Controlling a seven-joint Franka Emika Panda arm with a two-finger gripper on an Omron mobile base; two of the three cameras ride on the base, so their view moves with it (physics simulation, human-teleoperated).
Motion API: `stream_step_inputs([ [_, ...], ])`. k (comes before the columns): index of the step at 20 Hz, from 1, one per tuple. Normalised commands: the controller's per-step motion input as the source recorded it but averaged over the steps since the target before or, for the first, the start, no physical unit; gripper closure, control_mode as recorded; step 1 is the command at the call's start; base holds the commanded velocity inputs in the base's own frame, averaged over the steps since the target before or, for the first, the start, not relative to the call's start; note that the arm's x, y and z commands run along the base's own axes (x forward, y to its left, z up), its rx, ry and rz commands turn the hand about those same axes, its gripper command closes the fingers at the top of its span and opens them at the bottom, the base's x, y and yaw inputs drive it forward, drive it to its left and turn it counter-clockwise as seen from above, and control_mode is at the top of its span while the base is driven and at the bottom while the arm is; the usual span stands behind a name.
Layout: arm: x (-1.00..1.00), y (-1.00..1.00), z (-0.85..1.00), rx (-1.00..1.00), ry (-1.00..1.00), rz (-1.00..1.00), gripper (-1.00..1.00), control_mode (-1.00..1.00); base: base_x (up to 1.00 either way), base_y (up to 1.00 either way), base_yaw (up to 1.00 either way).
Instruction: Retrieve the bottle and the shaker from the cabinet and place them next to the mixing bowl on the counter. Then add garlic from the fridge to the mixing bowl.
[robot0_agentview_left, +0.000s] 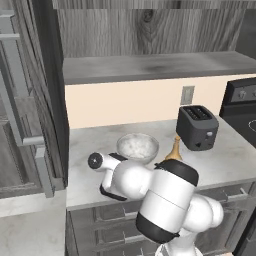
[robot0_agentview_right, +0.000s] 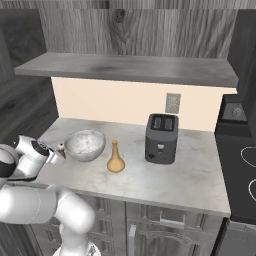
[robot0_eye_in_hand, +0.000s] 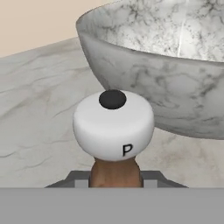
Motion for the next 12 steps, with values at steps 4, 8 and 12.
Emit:
stream_step_inputs([
  [4, 0.16, 0.04, -0.01, 0.0, 0.0, 0.0, 1.0, -1.0, 0.0, 0.0, 0.0],
  [8, 0.04, 0.07, -0.1, 0.0, 0.0, 0.0, 1.0, -1.0, 0.0, 0.0, 0.0],
  [12, 0.0, 0.03, -0.14, 0.0, 0.0, 0.0, 1.0, -1.0, 0.0, 0.0, 0.0],
])
